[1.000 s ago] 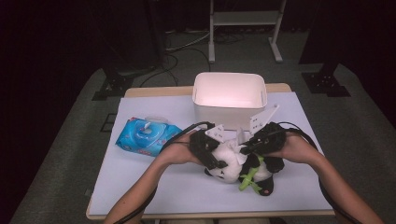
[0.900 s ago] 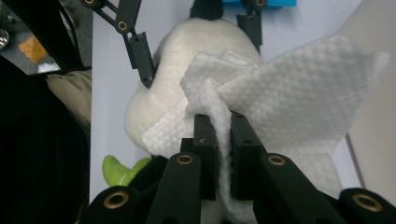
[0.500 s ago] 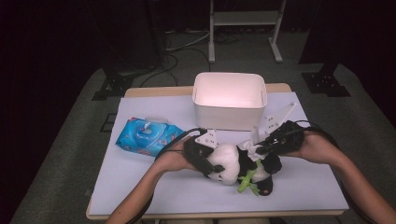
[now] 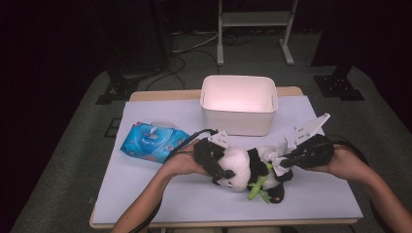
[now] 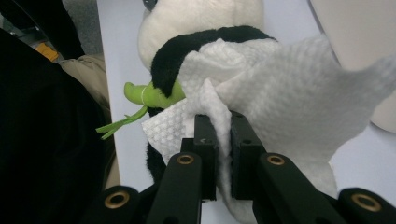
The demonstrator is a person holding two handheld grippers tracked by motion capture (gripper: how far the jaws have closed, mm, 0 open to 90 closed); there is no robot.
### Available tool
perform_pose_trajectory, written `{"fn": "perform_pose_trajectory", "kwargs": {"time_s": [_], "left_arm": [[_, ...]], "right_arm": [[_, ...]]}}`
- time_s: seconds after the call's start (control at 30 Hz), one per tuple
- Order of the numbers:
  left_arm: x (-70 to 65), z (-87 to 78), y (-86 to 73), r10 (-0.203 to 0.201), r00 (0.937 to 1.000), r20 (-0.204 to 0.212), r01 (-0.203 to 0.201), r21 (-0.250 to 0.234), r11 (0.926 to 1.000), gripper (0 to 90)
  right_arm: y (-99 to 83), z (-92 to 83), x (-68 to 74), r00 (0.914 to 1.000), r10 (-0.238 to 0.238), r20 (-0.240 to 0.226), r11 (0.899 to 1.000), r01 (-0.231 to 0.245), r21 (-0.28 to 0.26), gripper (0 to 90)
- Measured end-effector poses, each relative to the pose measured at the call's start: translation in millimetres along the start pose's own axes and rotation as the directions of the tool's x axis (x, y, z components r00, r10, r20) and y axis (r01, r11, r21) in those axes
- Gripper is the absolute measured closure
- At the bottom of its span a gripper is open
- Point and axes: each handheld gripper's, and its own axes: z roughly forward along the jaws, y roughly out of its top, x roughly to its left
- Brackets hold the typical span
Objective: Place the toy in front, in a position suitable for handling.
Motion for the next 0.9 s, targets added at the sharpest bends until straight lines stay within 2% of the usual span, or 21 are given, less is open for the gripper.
{"fn": "perform_pose_trajectory", "kwargs": {"time_s": [0.1,0.17,0.23,0.3,0.43,0.6,0.77,0.9], "left_arm": [[0.5,-0.7,-0.7,-0.007,0.9999,0.014,0.007,-0.006,1.0000,7.9],[3.2,-3.3,-0.4,-0.048,0.9979,0.044,0.049,-0.027,0.9984,6.7],[5.5,-7.2,-0.9,-0.066,0.9970,0.041,0.068,-0.052,0.9963,7.3],[7.3,-6.3,-1.7,-0.091,0.9942,0.058,0.093,-0.040,0.9949,7.3],[5.9,-4.5,-2.7,-0.072,0.9953,0.064,0.075,-0.044,0.9962,13.2],[2.2,-5.2,-1.9,-0.054,0.9974,0.048,0.056,-0.043,0.9975,18.7],[0.3,-5.3,1.0,-0.036,0.9985,0.040,0.038,-0.035,0.9987,19.3],[-1.9,-5.7,3.8,-0.017,0.9993,0.033,0.018,-0.030,0.9994,20.1]], "right_arm": [[-0.3,1.5,2.2,1.0000,0.001,-0.001,1.000,-0.001,0.002,83.1],[0.1,2.7,3.5,1.0000,0.002,-0.009,1.000,-0.002,0.004,83.1],[0.4,4.6,4.3,0.9997,0.000,-0.026,1.000,0.000,0.003,83.2],[1.3,5.5,4.7,0.9997,-0.002,-0.026,1.000,0.002,0.004,83.2],[5.3,5.7,6.5,0.9995,-0.015,-0.029,1.000,0.016,0.018,83.1],[16.9,0.7,7.8,0.9985,-0.054,-0.010,0.999,0.054,-0.001,83.2],[34.3,6.6,7.9,0.9964,-0.085,-0.003,0.996,0.085,0.023,83.2],[48.4,15.7,7.7,0.9941,-0.108,-0.011,0.994,0.108,0.021,83.1]]}}
